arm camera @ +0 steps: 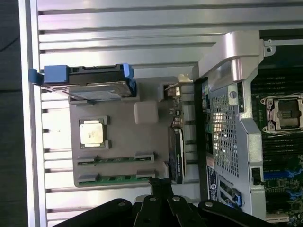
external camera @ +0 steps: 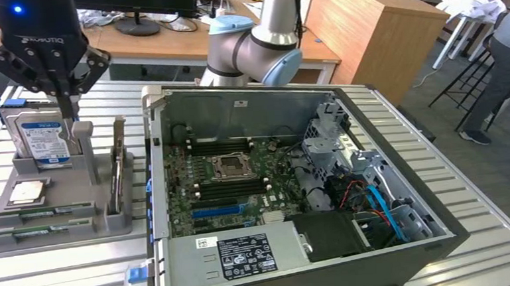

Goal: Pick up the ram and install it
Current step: 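Reach for the ram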

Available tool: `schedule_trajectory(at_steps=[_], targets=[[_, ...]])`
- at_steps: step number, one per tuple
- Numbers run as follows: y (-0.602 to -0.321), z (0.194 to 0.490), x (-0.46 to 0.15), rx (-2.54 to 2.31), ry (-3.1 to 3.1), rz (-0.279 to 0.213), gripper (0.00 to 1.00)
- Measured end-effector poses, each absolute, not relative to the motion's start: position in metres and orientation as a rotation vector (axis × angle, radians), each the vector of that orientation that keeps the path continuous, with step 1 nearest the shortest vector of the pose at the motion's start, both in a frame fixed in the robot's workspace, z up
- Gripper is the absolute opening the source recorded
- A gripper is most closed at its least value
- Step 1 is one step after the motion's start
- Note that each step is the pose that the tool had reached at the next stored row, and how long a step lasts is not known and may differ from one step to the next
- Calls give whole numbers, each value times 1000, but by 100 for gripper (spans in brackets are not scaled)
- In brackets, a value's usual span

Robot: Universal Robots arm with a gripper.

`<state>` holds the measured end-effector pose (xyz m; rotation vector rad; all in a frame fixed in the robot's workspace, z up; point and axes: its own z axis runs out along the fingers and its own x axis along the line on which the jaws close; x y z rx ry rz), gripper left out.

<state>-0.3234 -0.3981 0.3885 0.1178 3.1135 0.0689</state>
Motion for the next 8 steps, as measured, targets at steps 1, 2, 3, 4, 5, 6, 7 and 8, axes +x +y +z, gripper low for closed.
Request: schedule_trajectory(at_steps=[1,2,3,4,5,6,7,8], targets=[[-398,388,-326,118,3114,69,10],[-398,388,-329,118,3114,69,10],[-398,388,-331,118,3114,69,10],[-398,388,-334,118,3114,69,10],[-398,388,-337,118,3114,69,10],[-398,388,-339,118,3114,69,10],[-398,388,-342,118,3114,69,10],[-398,388,-345,118,3114,69,10]])
